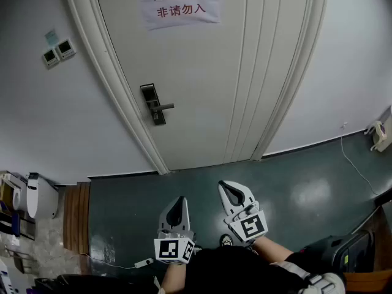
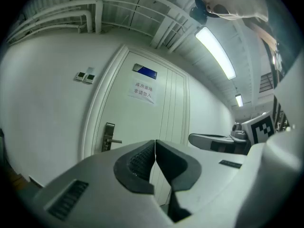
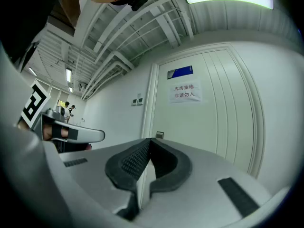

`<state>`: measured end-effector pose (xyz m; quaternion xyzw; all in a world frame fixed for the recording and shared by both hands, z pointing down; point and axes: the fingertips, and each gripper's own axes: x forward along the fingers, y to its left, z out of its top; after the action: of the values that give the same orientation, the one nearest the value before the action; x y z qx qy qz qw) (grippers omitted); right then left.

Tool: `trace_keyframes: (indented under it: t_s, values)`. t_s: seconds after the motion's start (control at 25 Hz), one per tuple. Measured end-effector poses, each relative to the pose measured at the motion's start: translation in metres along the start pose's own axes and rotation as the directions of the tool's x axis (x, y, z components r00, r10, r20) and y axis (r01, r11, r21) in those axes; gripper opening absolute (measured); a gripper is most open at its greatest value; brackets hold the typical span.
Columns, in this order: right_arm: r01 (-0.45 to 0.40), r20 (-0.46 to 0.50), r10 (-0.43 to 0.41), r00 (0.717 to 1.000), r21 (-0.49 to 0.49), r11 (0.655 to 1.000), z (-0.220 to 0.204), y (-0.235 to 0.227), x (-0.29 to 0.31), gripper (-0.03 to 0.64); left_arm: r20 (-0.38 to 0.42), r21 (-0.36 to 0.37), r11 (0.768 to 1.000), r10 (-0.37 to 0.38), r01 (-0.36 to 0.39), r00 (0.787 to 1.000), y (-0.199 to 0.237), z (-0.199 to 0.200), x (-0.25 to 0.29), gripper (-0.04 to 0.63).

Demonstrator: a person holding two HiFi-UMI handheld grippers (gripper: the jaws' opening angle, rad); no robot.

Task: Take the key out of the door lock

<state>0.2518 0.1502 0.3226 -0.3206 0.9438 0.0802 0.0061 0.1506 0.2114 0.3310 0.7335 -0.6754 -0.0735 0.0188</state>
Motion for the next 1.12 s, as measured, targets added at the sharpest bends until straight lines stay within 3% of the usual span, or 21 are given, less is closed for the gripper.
trace_keyframes:
  t_s: [0.72, 0.88, 1.0, 1.12]
  values:
    - [-0.037, -0.004, 0.037, 0.999, 0.039, 0.999, -0.005, 0.004, 0.016, 0.008, -0.044, 0.004, 1.000, -0.024, 0.024, 0.999, 0.006, -0.013, 0.005, 0.027]
    - [-0.042, 0.006, 0.041, 0.999, 0.058, 0.997, -0.008, 0.009, 0.026, 0.008, -0.045, -0.065, 0.998, -0.020, 0.017, 0.999, 0.021, -0.022, 0.005, 0.034]
    - [-0.050, 0.004, 0.050, 0.999, 0.060, 0.997, -0.011, 0.017, 0.030, 0.008, -0.055, -0.089, 0.996, 0.000, -0.005, 0.998, 0.032, -0.028, 0.000, 0.144]
    - [-0.053, 0.009, 0.053, 0.999, 0.050, 0.997, -0.011, 0.023, 0.034, 0.008, -0.058, -0.096, 0.995, 0.023, -0.028, 0.998, 0.044, -0.031, -0.004, 0.210]
